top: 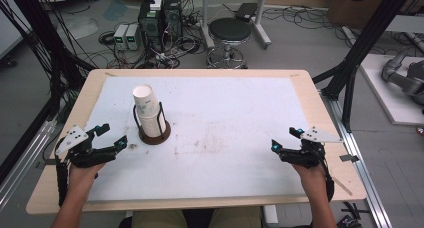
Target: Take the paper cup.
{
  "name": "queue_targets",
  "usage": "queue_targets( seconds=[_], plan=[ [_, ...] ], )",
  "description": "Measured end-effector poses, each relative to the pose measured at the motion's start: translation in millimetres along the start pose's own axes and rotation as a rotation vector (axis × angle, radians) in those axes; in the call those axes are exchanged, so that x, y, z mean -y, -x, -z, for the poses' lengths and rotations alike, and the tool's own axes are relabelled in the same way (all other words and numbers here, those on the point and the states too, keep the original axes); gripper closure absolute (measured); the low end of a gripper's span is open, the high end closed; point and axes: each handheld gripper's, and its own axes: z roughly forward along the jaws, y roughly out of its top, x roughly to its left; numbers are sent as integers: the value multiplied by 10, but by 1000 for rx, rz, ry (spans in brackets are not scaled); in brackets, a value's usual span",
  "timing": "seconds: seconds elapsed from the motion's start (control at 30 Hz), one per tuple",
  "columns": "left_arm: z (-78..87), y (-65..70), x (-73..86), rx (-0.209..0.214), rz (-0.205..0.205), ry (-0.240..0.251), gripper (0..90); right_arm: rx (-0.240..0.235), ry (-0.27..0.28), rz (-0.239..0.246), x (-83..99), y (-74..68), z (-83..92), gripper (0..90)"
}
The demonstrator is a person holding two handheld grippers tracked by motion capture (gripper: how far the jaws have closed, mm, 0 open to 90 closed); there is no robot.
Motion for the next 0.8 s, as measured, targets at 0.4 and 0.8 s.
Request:
queue_targets(
  seconds=[0.4, 0.8],
  plan=[
    [-14, 0, -7, 8, 8, 4, 163, -2, 1, -2, 6, 2, 7, 166],
    [-43, 59, -108, 38, 14, 12, 160, -35, -17, 0, -22, -25, -43, 165]
  ],
)
